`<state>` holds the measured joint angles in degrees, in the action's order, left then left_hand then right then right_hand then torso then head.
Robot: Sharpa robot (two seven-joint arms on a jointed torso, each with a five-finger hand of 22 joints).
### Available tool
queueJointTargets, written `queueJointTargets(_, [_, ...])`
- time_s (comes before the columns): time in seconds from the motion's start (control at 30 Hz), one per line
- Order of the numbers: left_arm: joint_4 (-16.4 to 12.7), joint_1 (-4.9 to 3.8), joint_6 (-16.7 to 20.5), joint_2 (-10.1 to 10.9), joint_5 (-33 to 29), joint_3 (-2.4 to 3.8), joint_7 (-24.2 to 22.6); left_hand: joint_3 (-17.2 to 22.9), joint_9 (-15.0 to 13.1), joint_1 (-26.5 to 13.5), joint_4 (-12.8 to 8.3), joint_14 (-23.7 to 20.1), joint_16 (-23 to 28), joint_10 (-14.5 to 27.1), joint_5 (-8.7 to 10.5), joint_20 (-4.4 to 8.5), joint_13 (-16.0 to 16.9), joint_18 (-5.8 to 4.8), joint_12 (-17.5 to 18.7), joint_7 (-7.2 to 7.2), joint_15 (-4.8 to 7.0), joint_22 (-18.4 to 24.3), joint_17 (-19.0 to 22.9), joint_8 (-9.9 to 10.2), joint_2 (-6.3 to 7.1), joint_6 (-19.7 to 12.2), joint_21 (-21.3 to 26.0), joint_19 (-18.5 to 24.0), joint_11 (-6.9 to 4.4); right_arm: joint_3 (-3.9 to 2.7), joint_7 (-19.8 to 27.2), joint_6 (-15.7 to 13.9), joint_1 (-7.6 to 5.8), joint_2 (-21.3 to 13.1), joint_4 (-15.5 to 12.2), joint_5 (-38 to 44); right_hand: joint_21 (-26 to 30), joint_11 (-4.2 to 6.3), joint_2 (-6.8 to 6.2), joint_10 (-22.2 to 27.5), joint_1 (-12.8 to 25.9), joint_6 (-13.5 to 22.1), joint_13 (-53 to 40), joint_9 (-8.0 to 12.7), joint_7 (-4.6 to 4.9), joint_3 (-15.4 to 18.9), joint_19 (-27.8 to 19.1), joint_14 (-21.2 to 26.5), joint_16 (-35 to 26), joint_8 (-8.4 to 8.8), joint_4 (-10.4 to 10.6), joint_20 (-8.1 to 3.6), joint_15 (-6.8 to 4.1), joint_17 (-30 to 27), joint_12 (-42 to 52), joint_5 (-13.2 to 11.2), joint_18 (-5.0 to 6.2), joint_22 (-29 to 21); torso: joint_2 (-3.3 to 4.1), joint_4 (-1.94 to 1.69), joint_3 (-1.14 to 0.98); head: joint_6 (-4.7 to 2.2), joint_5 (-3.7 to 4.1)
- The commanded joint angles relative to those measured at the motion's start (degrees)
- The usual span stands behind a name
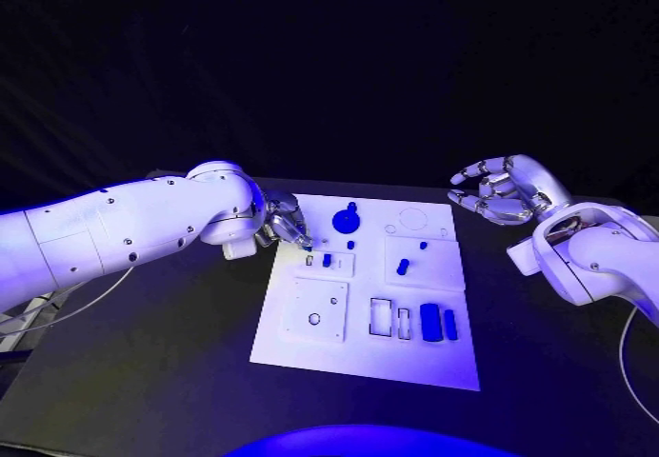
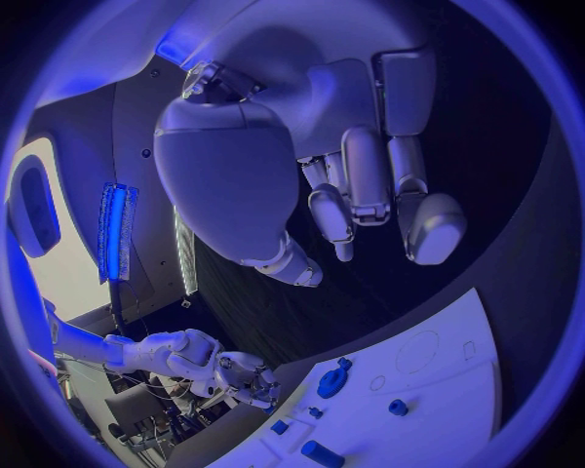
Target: Assemble the parts on the task board
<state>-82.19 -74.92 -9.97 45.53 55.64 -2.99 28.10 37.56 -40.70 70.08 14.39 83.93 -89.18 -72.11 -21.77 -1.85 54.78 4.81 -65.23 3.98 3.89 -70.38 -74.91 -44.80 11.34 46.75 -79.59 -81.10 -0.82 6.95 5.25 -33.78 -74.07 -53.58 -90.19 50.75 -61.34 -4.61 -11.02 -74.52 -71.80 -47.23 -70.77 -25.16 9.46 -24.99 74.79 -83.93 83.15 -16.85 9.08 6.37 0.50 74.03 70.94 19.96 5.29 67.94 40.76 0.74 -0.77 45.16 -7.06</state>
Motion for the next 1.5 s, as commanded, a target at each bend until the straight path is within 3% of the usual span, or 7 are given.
queueJointTargets(0.03, [-0.4,0.44,0.8,-0.2,2.5,-0.11,-0.3,8.7,-2.2,-0.7,-8.3,5.6,0.2,-0.4,-0.01,0.03,0.2,-0.71,-0.5,-0.57,0.42,-0.1,-13.6,-0.4,0.12,0.4,-0.3,-0.4,-0.08,0.01,0.2,0.6,0.08,0.1,0.0,0.1,0.1,0.30,-0.40,0.1,0.3,0.3,0.0,0.0,-0.14,-0.2,-0.2,-2.0,-0.4,-0.21,0.1,-0.34,-0.49,0.0,-0.2,0.3,1.15,-0.1,0.07,0.11,-0.01,0.07,-0.05])
queueJointTargets(0.17, [-0.6,1.13,0.4,-0.6,3.6,-0.29,-0.2,9.0,-2.3,-1.0,-8.3,5.6,0.2,-0.6,0.02,0.05,0.4,-0.73,-0.7,-0.65,0.48,-0.2,-13.6,-0.5,0.23,0.5,-0.4,-0.5,-0.15,0.02,0.3,0.7,0.11,0.1,0.0,0.1,0.1,0.30,-0.40,0.1,0.3,0.3,0.0,0.0,-0.14,-0.2,-0.2,-2.0,-0.4,-0.21,0.1,-0.34,-0.49,0.0,-0.2,0.3,1.15,-0.1,0.13,0.11,-0.07,0.13,0.07])
queueJointTargets(0.37, [-0.8,1.47,-0.9,-0.8,4.9,-0.37,-0.1,9.1,-2.3,-1.1,-8.4,5.6,0.2,-0.7,0.02,0.07,0.6,-0.73,-0.8,-0.69,0.50,-0.2,-13.6,-0.6,0.27,0.5,-0.4,-0.4,-0.18,0.02,0.2,0.7,0.13,0.1,0.0,0.1,0.1,0.30,-0.40,0.1,0.3,0.3,0.0,0.0,-0.14,-0.2,-0.2,-2.0,-0.4,-0.21,0.1,-0.34,-0.49,0.0,-0.2,0.3,1.15,-0.1,0.09,0.08,-0.06,0.35,0.10])
queueJointTargets(1.5, [-0.8,1.61,-3.8,-1.3,8.8,-0.39,0.7,10.3,-2.6,-2.1,-8.8,5.7,0.1,-1.1,-0.05,0.23,0.9,-0.74,-1.2,-0.98,0.71,-0.3,-13.8,-1.5,0.55,0.8,-0.4,-0.5,-0.44,0.02,0.4,0.6,0.21,0.0,-0.1,0.1,0.4,0.30,-0.43,0.2,0.3,0.4,0.2,0.0,-0.14,-0.2,-0.3,-2.0,-0.5,-0.30,0.1,-0.35,-0.49,-0.1,-0.3,0.3,1.18,-0.2,0.07,0.05,-0.05,0.75,0.06])
